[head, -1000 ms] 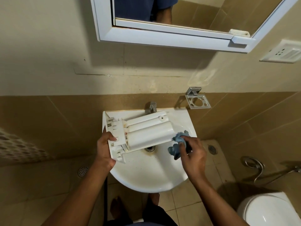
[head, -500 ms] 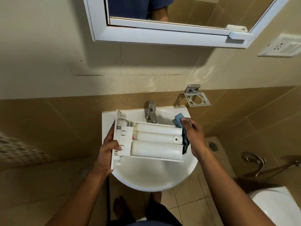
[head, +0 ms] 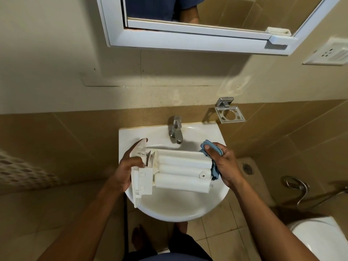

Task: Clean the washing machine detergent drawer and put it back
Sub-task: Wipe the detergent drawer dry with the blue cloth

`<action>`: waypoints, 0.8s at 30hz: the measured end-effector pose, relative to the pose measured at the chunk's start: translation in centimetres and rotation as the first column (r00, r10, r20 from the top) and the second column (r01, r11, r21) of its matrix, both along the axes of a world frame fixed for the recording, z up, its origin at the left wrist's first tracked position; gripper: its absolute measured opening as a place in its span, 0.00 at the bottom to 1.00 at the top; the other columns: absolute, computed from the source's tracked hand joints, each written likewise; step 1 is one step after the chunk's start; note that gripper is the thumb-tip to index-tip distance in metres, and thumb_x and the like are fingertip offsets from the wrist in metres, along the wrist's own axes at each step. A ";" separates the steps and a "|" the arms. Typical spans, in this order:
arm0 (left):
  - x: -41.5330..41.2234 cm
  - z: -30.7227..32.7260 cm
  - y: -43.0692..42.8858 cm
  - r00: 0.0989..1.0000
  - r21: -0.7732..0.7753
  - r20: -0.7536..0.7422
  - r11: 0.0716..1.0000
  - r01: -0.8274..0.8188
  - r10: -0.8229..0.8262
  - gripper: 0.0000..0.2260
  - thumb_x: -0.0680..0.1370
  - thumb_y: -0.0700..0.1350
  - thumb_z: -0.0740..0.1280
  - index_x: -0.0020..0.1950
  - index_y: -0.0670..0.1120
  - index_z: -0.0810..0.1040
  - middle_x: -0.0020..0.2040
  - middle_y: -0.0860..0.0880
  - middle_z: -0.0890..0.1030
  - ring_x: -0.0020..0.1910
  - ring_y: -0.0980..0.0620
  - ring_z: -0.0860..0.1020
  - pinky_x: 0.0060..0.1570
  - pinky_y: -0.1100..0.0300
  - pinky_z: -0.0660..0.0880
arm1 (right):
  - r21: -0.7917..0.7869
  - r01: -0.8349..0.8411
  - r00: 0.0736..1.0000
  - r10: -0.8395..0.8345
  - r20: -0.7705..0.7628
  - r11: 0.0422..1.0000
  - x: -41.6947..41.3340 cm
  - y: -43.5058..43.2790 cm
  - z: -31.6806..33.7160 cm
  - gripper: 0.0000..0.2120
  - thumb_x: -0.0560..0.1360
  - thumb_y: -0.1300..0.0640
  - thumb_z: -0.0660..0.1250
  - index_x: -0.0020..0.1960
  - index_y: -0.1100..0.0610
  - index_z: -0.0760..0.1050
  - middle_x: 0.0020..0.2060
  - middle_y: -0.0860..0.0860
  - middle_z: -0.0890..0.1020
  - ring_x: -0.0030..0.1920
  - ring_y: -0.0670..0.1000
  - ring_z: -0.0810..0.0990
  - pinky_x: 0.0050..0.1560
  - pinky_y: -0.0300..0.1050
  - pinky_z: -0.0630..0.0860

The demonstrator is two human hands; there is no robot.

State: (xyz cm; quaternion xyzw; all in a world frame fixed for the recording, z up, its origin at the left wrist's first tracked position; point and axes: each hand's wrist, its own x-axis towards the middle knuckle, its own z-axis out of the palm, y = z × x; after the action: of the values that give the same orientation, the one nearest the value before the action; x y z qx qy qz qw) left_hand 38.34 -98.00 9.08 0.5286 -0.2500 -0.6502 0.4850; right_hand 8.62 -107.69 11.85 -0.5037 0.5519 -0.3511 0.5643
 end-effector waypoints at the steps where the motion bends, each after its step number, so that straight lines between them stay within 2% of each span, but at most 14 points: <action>1: -0.2 -0.1 -0.1 0.999 -0.026 0.013 0.999 -0.035 0.035 0.42 0.58 0.39 0.67 0.75 0.40 0.73 0.47 0.46 0.84 0.49 0.46 0.81 0.51 0.52 0.75 | -0.025 -0.018 0.998 0.016 -0.054 1.000 -0.1 -0.1 0.3 0.06 0.81 0.55 0.71 0.50 0.57 0.84 0.39 0.49 0.85 0.39 0.47 0.81 0.42 0.42 0.77; 3: -0.6 -0.3 -0.4 0.998 -0.083 0.002 0.995 -0.062 0.062 0.43 0.56 0.42 0.68 0.74 0.49 0.76 0.54 0.45 0.82 0.56 0.43 0.79 0.58 0.46 0.73 | -0.110 -0.063 0.969 0.034 -0.245 0.992 -0.7 -0.5 1.1 0.08 0.82 0.52 0.69 0.50 0.55 0.83 0.38 0.46 0.85 0.38 0.45 0.81 0.39 0.36 0.76; 6: -1.1 -0.3 -0.9 0.994 -0.115 0.057 0.990 -0.081 0.088 0.42 0.57 0.41 0.67 0.74 0.51 0.76 0.55 0.47 0.84 0.57 0.47 0.80 0.56 0.53 0.75 | -0.305 -0.049 0.795 -0.148 -0.588 0.951 -3.0 -1.2 2.4 0.13 0.83 0.46 0.65 0.57 0.53 0.83 0.41 0.48 0.85 0.37 0.46 0.83 0.32 0.35 0.75; 7: -1.2 -0.3 -1.0 0.993 -0.107 0.070 0.990 -0.092 0.100 0.41 0.58 0.39 0.65 0.74 0.51 0.76 0.55 0.50 0.84 0.56 0.49 0.81 0.55 0.55 0.75 | -0.373 -0.056 0.753 -0.206 -0.625 0.926 -3.6 -1.5 3.0 0.15 0.84 0.44 0.64 0.60 0.52 0.82 0.44 0.51 0.85 0.37 0.48 0.83 0.31 0.36 0.75; 8: -1.3 -0.3 -1.0 0.991 -0.093 0.078 0.991 -0.099 0.106 0.40 0.60 0.38 0.64 0.74 0.52 0.76 0.55 0.50 0.85 0.56 0.49 0.81 0.54 0.56 0.75 | -0.401 -0.104 0.754 -0.191 -0.629 0.910 -3.7 -1.9 3.2 0.17 0.84 0.43 0.62 0.62 0.52 0.82 0.48 0.54 0.84 0.39 0.50 0.83 0.31 0.37 0.75; 10: -1.6 -0.5 -1.1 0.994 -0.095 0.046 0.991 -0.096 0.100 0.39 0.60 0.38 0.63 0.73 0.53 0.77 0.54 0.45 0.82 0.54 0.44 0.78 0.55 0.52 0.72 | -0.337 -0.280 0.770 0.001 -0.639 0.899 -2.0 -1.9 3.4 0.19 0.86 0.44 0.57 0.65 0.53 0.80 0.54 0.57 0.80 0.46 0.55 0.81 0.37 0.45 0.80; 11: -1.8 -0.6 -1.1 0.995 -0.099 0.014 0.990 -0.099 0.101 0.40 0.60 0.38 0.64 0.73 0.54 0.77 0.53 0.43 0.81 0.53 0.42 0.77 0.54 0.50 0.70 | -0.306 -0.415 0.696 0.083 -0.713 0.857 -0.6 -1.5 3.3 0.19 0.86 0.46 0.56 0.64 0.53 0.80 0.54 0.57 0.79 0.49 0.57 0.80 0.44 0.52 0.81; 12: -2.1 -0.6 -1.1 0.995 -0.093 0.010 0.991 -0.101 0.103 0.40 0.60 0.38 0.64 0.73 0.54 0.77 0.52 0.42 0.80 0.52 0.41 0.76 0.53 0.51 0.70 | -0.301 -0.540 0.587 0.096 -0.804 0.786 0.9 -1.0 2.5 0.19 0.85 0.48 0.55 0.63 0.53 0.81 0.52 0.57 0.79 0.51 0.58 0.78 0.50 0.56 0.78; 13: -2.4 -0.5 -1.2 0.995 -0.102 0.025 0.990 -0.096 0.099 0.40 0.60 0.38 0.64 0.74 0.54 0.77 0.53 0.43 0.82 0.53 0.43 0.77 0.52 0.52 0.72 | -0.306 -0.609 0.522 0.079 -0.849 0.732 2.6 -0.2 1.7 0.20 0.83 0.50 0.54 0.61 0.53 0.83 0.51 0.56 0.79 0.51 0.59 0.77 0.53 0.56 0.77; 14: -2.7 -0.3 -1.3 0.994 -0.110 0.059 0.990 -0.083 0.090 0.40 0.61 0.38 0.64 0.74 0.54 0.76 0.55 0.46 0.84 0.54 0.46 0.80 0.52 0.54 0.74 | -0.336 -0.631 0.522 0.062 -0.851 0.699 4.3 0.6 0.9 0.21 0.80 0.51 0.55 0.60 0.53 0.83 0.49 0.55 0.79 0.50 0.59 0.77 0.52 0.56 0.76; 16: -3.3 -0.1 -1.2 0.994 -0.125 0.083 0.990 -0.065 0.076 0.41 0.61 0.38 0.63 0.75 0.53 0.75 0.59 0.49 0.85 0.56 0.50 0.82 0.54 0.56 0.76 | -0.395 -0.586 0.616 0.072 -0.785 0.707 7.5 2.0 -0.5 0.18 0.77 0.55 0.58 0.59 0.54 0.83 0.48 0.55 0.79 0.49 0.58 0.78 0.52 0.55 0.76; 19: -3.5 -0.7 -0.8 0.993 -0.124 0.050 0.987 -0.099 0.106 0.41 0.61 0.37 0.63 0.76 0.49 0.74 0.57 0.44 0.85 0.56 0.43 0.81 0.58 0.48 0.74 | -0.459 -0.572 0.724 0.155 -0.672 0.679 11.4 3.3 -0.5 0.14 0.76 0.62 0.65 0.59 0.55 0.82 0.50 0.53 0.82 0.52 0.55 0.79 0.54 0.53 0.76; 21: -3.0 -1.0 -0.4 0.992 -0.120 0.016 0.985 -0.123 0.126 0.41 0.60 0.36 0.64 0.75 0.47 0.74 0.53 0.42 0.84 0.54 0.40 0.79 0.58 0.46 0.73 | -0.468 -0.632 0.719 0.242 -0.652 0.618 11.8 3.2 -0.1 0.15 0.77 0.65 0.66 0.61 0.55 0.82 0.52 0.52 0.83 0.53 0.54 0.80 0.55 0.50 0.76; 24: -2.2 -0.9 0.0 0.996 -0.138 0.034 0.987 -0.081 0.086 0.43 0.58 0.39 0.67 0.75 0.49 0.75 0.59 0.43 0.84 0.56 0.41 0.81 0.56 0.48 0.74 | -0.430 -0.730 0.657 0.371 -0.657 0.531 8.8 2.3 0.5 0.16 0.79 0.63 0.68 0.65 0.53 0.81 0.56 0.50 0.83 0.55 0.51 0.80 0.56 0.46 0.75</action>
State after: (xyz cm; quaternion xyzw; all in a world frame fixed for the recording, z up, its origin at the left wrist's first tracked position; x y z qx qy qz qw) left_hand 36.15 -97.99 8.14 0.5171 -0.2812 -0.5999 0.5418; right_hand 17.39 -105.34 12.38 -0.8925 0.3146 -0.1780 0.2697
